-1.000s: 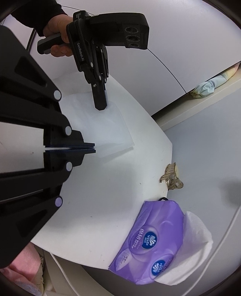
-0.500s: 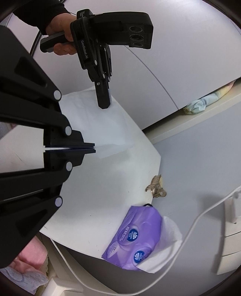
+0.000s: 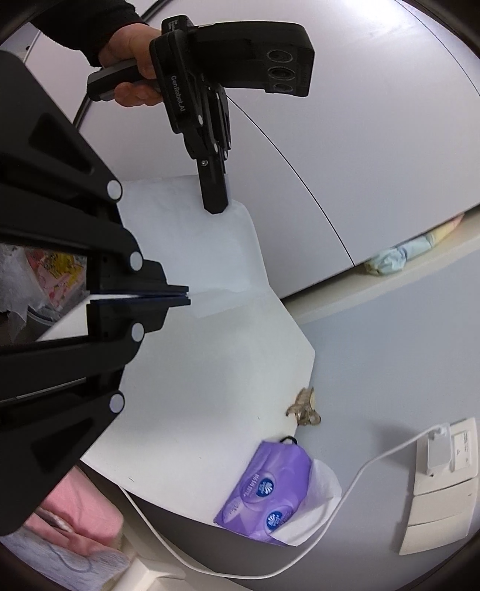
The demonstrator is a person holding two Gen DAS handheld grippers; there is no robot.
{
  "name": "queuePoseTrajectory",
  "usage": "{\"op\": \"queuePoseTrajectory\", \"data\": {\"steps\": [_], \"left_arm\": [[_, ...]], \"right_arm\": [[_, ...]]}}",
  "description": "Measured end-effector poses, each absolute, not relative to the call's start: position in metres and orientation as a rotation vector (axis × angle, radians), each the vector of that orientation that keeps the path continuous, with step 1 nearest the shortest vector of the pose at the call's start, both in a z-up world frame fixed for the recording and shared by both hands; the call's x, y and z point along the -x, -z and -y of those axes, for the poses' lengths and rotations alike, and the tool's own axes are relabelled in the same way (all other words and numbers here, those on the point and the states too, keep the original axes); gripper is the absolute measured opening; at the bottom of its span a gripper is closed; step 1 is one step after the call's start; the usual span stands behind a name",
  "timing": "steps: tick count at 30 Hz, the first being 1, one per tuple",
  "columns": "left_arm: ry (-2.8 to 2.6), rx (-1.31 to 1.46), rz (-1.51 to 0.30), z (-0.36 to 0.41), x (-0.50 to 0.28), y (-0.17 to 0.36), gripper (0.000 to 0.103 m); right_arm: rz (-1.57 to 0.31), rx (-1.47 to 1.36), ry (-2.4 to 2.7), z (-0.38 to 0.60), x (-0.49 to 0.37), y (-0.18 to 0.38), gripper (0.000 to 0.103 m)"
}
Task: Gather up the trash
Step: 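Carry the napkin with both grippers off the cabinet over the wastebasket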
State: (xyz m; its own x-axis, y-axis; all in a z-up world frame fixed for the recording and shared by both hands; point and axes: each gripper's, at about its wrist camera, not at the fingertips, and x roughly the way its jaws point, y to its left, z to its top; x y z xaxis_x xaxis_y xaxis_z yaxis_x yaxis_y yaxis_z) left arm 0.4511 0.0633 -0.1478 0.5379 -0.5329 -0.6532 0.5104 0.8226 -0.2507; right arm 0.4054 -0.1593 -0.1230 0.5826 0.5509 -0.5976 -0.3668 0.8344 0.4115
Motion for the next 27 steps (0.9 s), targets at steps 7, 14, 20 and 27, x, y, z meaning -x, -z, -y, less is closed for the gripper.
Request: {"op": "queuePoseTrajectory", "data": {"steps": [7, 14, 20, 27], "left_arm": [[0.588, 0.041, -0.783, -0.077, -0.415, 0.143, 0.001], [0.55, 0.063, -0.781, -0.093, -0.383, 0.143, 0.001], [0.515, 0.088, -0.786, -0.105, -0.356, 0.151, 0.001], [0.466, 0.127, -0.797, -0.122, -0.323, 0.165, 0.001]], "right_arm": [[-0.777, -0.228, -0.603, 0.149, -0.383, 0.122, 0.003], [-0.815, -0.214, -0.682, 0.145, -0.367, 0.109, 0.004], [-0.832, -0.182, -0.718, 0.136, -0.352, 0.108, 0.003], [-0.865, -0.141, -0.763, 0.116, -0.332, 0.121, 0.003]]}}
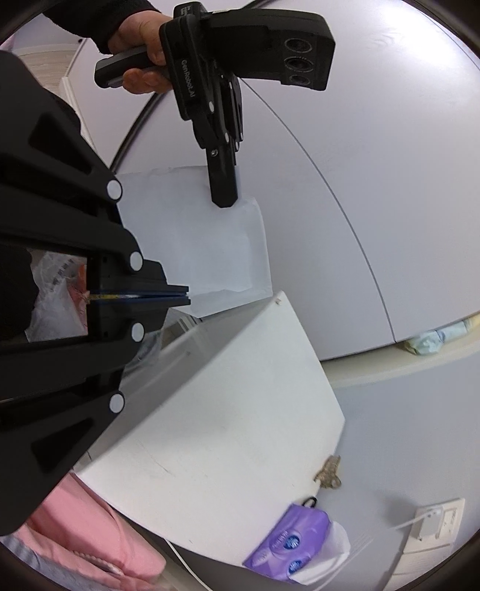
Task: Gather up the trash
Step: 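Carry the napkin with both grippers off the cabinet over the wastebasket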
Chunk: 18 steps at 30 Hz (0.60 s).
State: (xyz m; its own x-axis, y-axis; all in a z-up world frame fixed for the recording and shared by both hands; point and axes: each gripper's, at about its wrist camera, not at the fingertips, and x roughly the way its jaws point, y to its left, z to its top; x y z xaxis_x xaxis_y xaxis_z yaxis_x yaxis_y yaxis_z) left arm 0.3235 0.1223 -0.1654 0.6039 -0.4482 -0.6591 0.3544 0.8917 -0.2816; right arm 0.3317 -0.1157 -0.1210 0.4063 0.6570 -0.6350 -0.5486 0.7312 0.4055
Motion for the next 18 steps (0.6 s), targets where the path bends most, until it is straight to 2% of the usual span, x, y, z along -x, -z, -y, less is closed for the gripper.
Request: {"op": "queuePoseTrajectory", "data": {"steps": [18], "left_arm": [[0.383, 0.181, -0.824, -0.156, -0.28, 0.195, 0.001]], "right_arm": [[-0.928, -0.059, -0.869, 0.076, -0.301, 0.144, 0.003]]}}
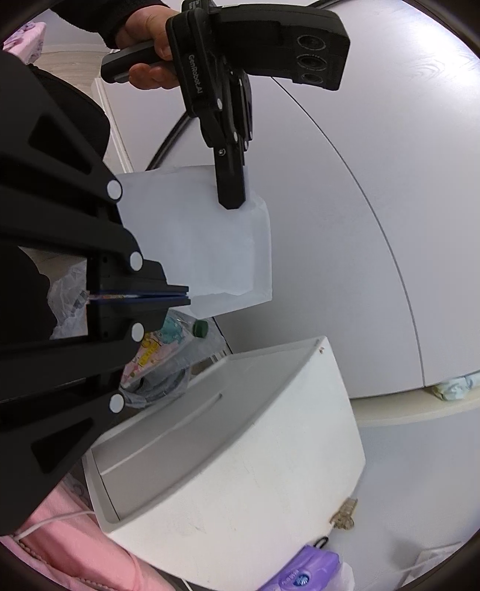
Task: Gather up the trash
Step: 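Carry the napkin with both grippers off the cabinet over the wastebasket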
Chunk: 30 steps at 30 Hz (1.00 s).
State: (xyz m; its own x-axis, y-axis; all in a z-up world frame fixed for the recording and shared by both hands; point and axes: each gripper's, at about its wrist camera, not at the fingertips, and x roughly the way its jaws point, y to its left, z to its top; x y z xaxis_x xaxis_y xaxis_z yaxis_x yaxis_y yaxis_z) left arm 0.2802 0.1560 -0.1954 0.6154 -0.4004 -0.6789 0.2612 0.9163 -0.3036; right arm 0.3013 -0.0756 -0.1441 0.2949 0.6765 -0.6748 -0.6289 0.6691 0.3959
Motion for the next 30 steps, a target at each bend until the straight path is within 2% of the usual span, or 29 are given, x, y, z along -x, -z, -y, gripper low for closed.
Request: {"op": "queuePoseTrajectory", "data": {"steps": [17, 30], "left_arm": [[0.353, 0.244, -0.899, -0.154, -0.285, 0.247, 0.001], [0.367, 0.321, -1.012, -0.144, -0.312, 0.315, 0.001]], "right_arm": [[-1.012, 0.027, -0.916, 0.063, -0.309, 0.174, 0.003], [-1.142, 0.088, -0.918, 0.049, -0.334, 0.237, 0.003]]}}
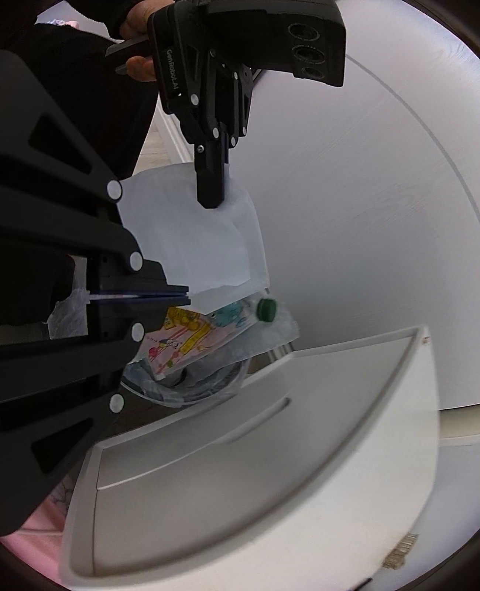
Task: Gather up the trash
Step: 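Carry the napkin with both grippers off the cabinet over the wastebasket, then lower the napkin with both grippers into the wastebasket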
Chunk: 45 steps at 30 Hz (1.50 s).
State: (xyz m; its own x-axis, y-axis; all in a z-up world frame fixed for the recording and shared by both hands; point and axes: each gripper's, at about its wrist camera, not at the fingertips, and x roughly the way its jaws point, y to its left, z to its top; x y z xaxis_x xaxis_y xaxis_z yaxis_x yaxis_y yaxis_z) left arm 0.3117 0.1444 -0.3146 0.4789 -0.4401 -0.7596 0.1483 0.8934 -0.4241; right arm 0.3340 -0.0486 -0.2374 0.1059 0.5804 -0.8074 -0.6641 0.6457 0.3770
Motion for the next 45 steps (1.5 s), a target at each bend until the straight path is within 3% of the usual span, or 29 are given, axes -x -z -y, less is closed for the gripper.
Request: {"op": "queuePoseTrajectory", "data": {"steps": [27, 45], "left_arm": [[0.376, 0.358, -1.236, -0.141, -0.361, 0.471, 0.001], [0.33, 0.311, -1.28, -0.129, -0.35, 0.506, 0.001]], "right_arm": [[-1.376, 0.193, -0.943, -0.004, -0.367, 0.378, 0.004], [-1.422, 0.235, -0.949, -0.009, -0.354, 0.42, 0.003]]}}
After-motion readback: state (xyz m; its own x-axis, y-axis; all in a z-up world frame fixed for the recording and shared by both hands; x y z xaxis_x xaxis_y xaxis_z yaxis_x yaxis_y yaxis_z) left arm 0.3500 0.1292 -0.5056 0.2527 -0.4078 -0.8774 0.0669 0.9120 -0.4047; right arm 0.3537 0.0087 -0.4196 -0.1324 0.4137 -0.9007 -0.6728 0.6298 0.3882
